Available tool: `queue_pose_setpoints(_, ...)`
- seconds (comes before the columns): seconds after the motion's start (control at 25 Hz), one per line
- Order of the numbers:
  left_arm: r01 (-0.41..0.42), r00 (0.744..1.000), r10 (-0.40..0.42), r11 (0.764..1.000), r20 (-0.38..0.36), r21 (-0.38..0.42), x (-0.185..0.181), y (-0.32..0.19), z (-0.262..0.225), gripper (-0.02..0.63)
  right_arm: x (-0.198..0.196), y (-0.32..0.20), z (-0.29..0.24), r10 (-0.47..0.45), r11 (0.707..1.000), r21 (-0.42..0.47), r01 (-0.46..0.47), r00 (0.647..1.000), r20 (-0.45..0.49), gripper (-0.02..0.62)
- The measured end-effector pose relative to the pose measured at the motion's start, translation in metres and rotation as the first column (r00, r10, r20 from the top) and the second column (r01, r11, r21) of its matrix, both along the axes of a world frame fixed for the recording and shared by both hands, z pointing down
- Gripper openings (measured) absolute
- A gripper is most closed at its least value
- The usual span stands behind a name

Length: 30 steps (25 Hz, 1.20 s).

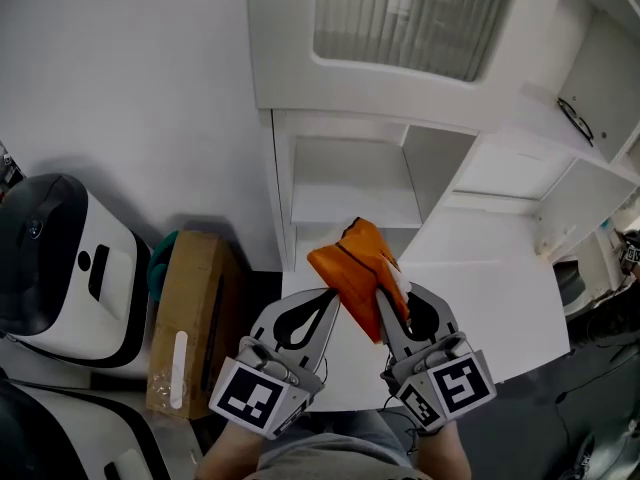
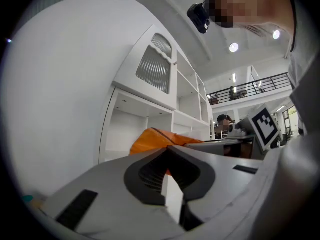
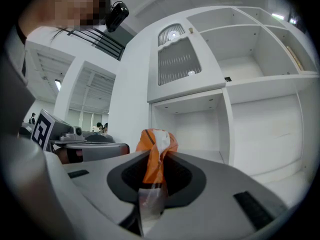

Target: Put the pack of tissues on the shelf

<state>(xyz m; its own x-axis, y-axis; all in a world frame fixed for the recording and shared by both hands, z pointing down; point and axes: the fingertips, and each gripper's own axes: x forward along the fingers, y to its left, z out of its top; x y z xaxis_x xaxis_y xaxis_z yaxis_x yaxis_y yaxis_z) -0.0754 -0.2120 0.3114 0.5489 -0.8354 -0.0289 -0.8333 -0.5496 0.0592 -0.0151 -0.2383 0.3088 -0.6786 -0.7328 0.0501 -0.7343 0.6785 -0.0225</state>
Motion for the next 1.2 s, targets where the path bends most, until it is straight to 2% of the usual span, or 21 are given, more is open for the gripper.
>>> queue_pose_setpoints(0.24,0.076,0.997,-0.076,0.997,-0.004,-0.004,-0.020,-0.009,-0.002,0.026,-0.016,-0.021,-0.004,-0.056,0.998,-0.002,0.056,0.998,-0.012,0.072)
queue_pose_setpoints(0.36,0.099,0.995,-0.099,0.994,-0.002,-0.048,-0.018,-0.009,0.003,0.026,-0.016,-0.031,-0.003,-0.072,0.997,-0.003,0.072,0.997,-0.011,0.072)
queue_pose_setpoints(0.56,0.148,0.989,-0.148,0.987,0.000,-0.066,-0.017,-0.012,0.007,0.026,-0.013,-0.050,-0.003,-0.087,0.996,0.000,0.087,0.996,-0.017,0.072)
queue_pose_setpoints(0.64,0.170,0.985,-0.171,0.984,0.001,-0.058,-0.019,-0.014,0.006,0.026,-0.013,-0.058,-0.004,-0.094,0.996,0.001,0.094,0.995,-0.022,0.073)
queue_pose_setpoints(0.76,0.207,0.978,-0.207,0.978,0.008,-0.003,-0.023,-0.017,0.002,0.026,-0.012,-0.068,-0.005,-0.101,0.995,0.011,0.102,0.994,-0.036,0.072)
queue_pose_setpoints(0.84,0.222,0.975,-0.221,0.975,0.010,-0.030,-0.022,-0.017,0.004,0.026,-0.012,-0.076,-0.006,-0.106,0.994,0.016,0.107,0.993,-0.044,0.072)
queue_pose_setpoints(0.96,0.248,0.969,-0.248,0.968,0.015,-0.026,-0.023,-0.020,0.002,0.026,-0.011,-0.088,-0.008,-0.112,0.993,0.021,0.113,0.992,-0.049,0.074)
queue_pose_setpoints(1.08,0.260,0.966,-0.259,0.963,0.019,-0.070,-0.020,-0.021,0.005,0.026,-0.011,-0.098,-0.009,-0.110,0.993,0.026,0.112,0.992,-0.058,0.074)
queue_pose_setpoints(1.2,0.269,0.963,-0.268,0.961,0.021,-0.069,-0.017,-0.022,0.004,0.026,-0.010,-0.105,-0.011,-0.109,0.993,0.032,0.112,0.992,-0.064,0.073)
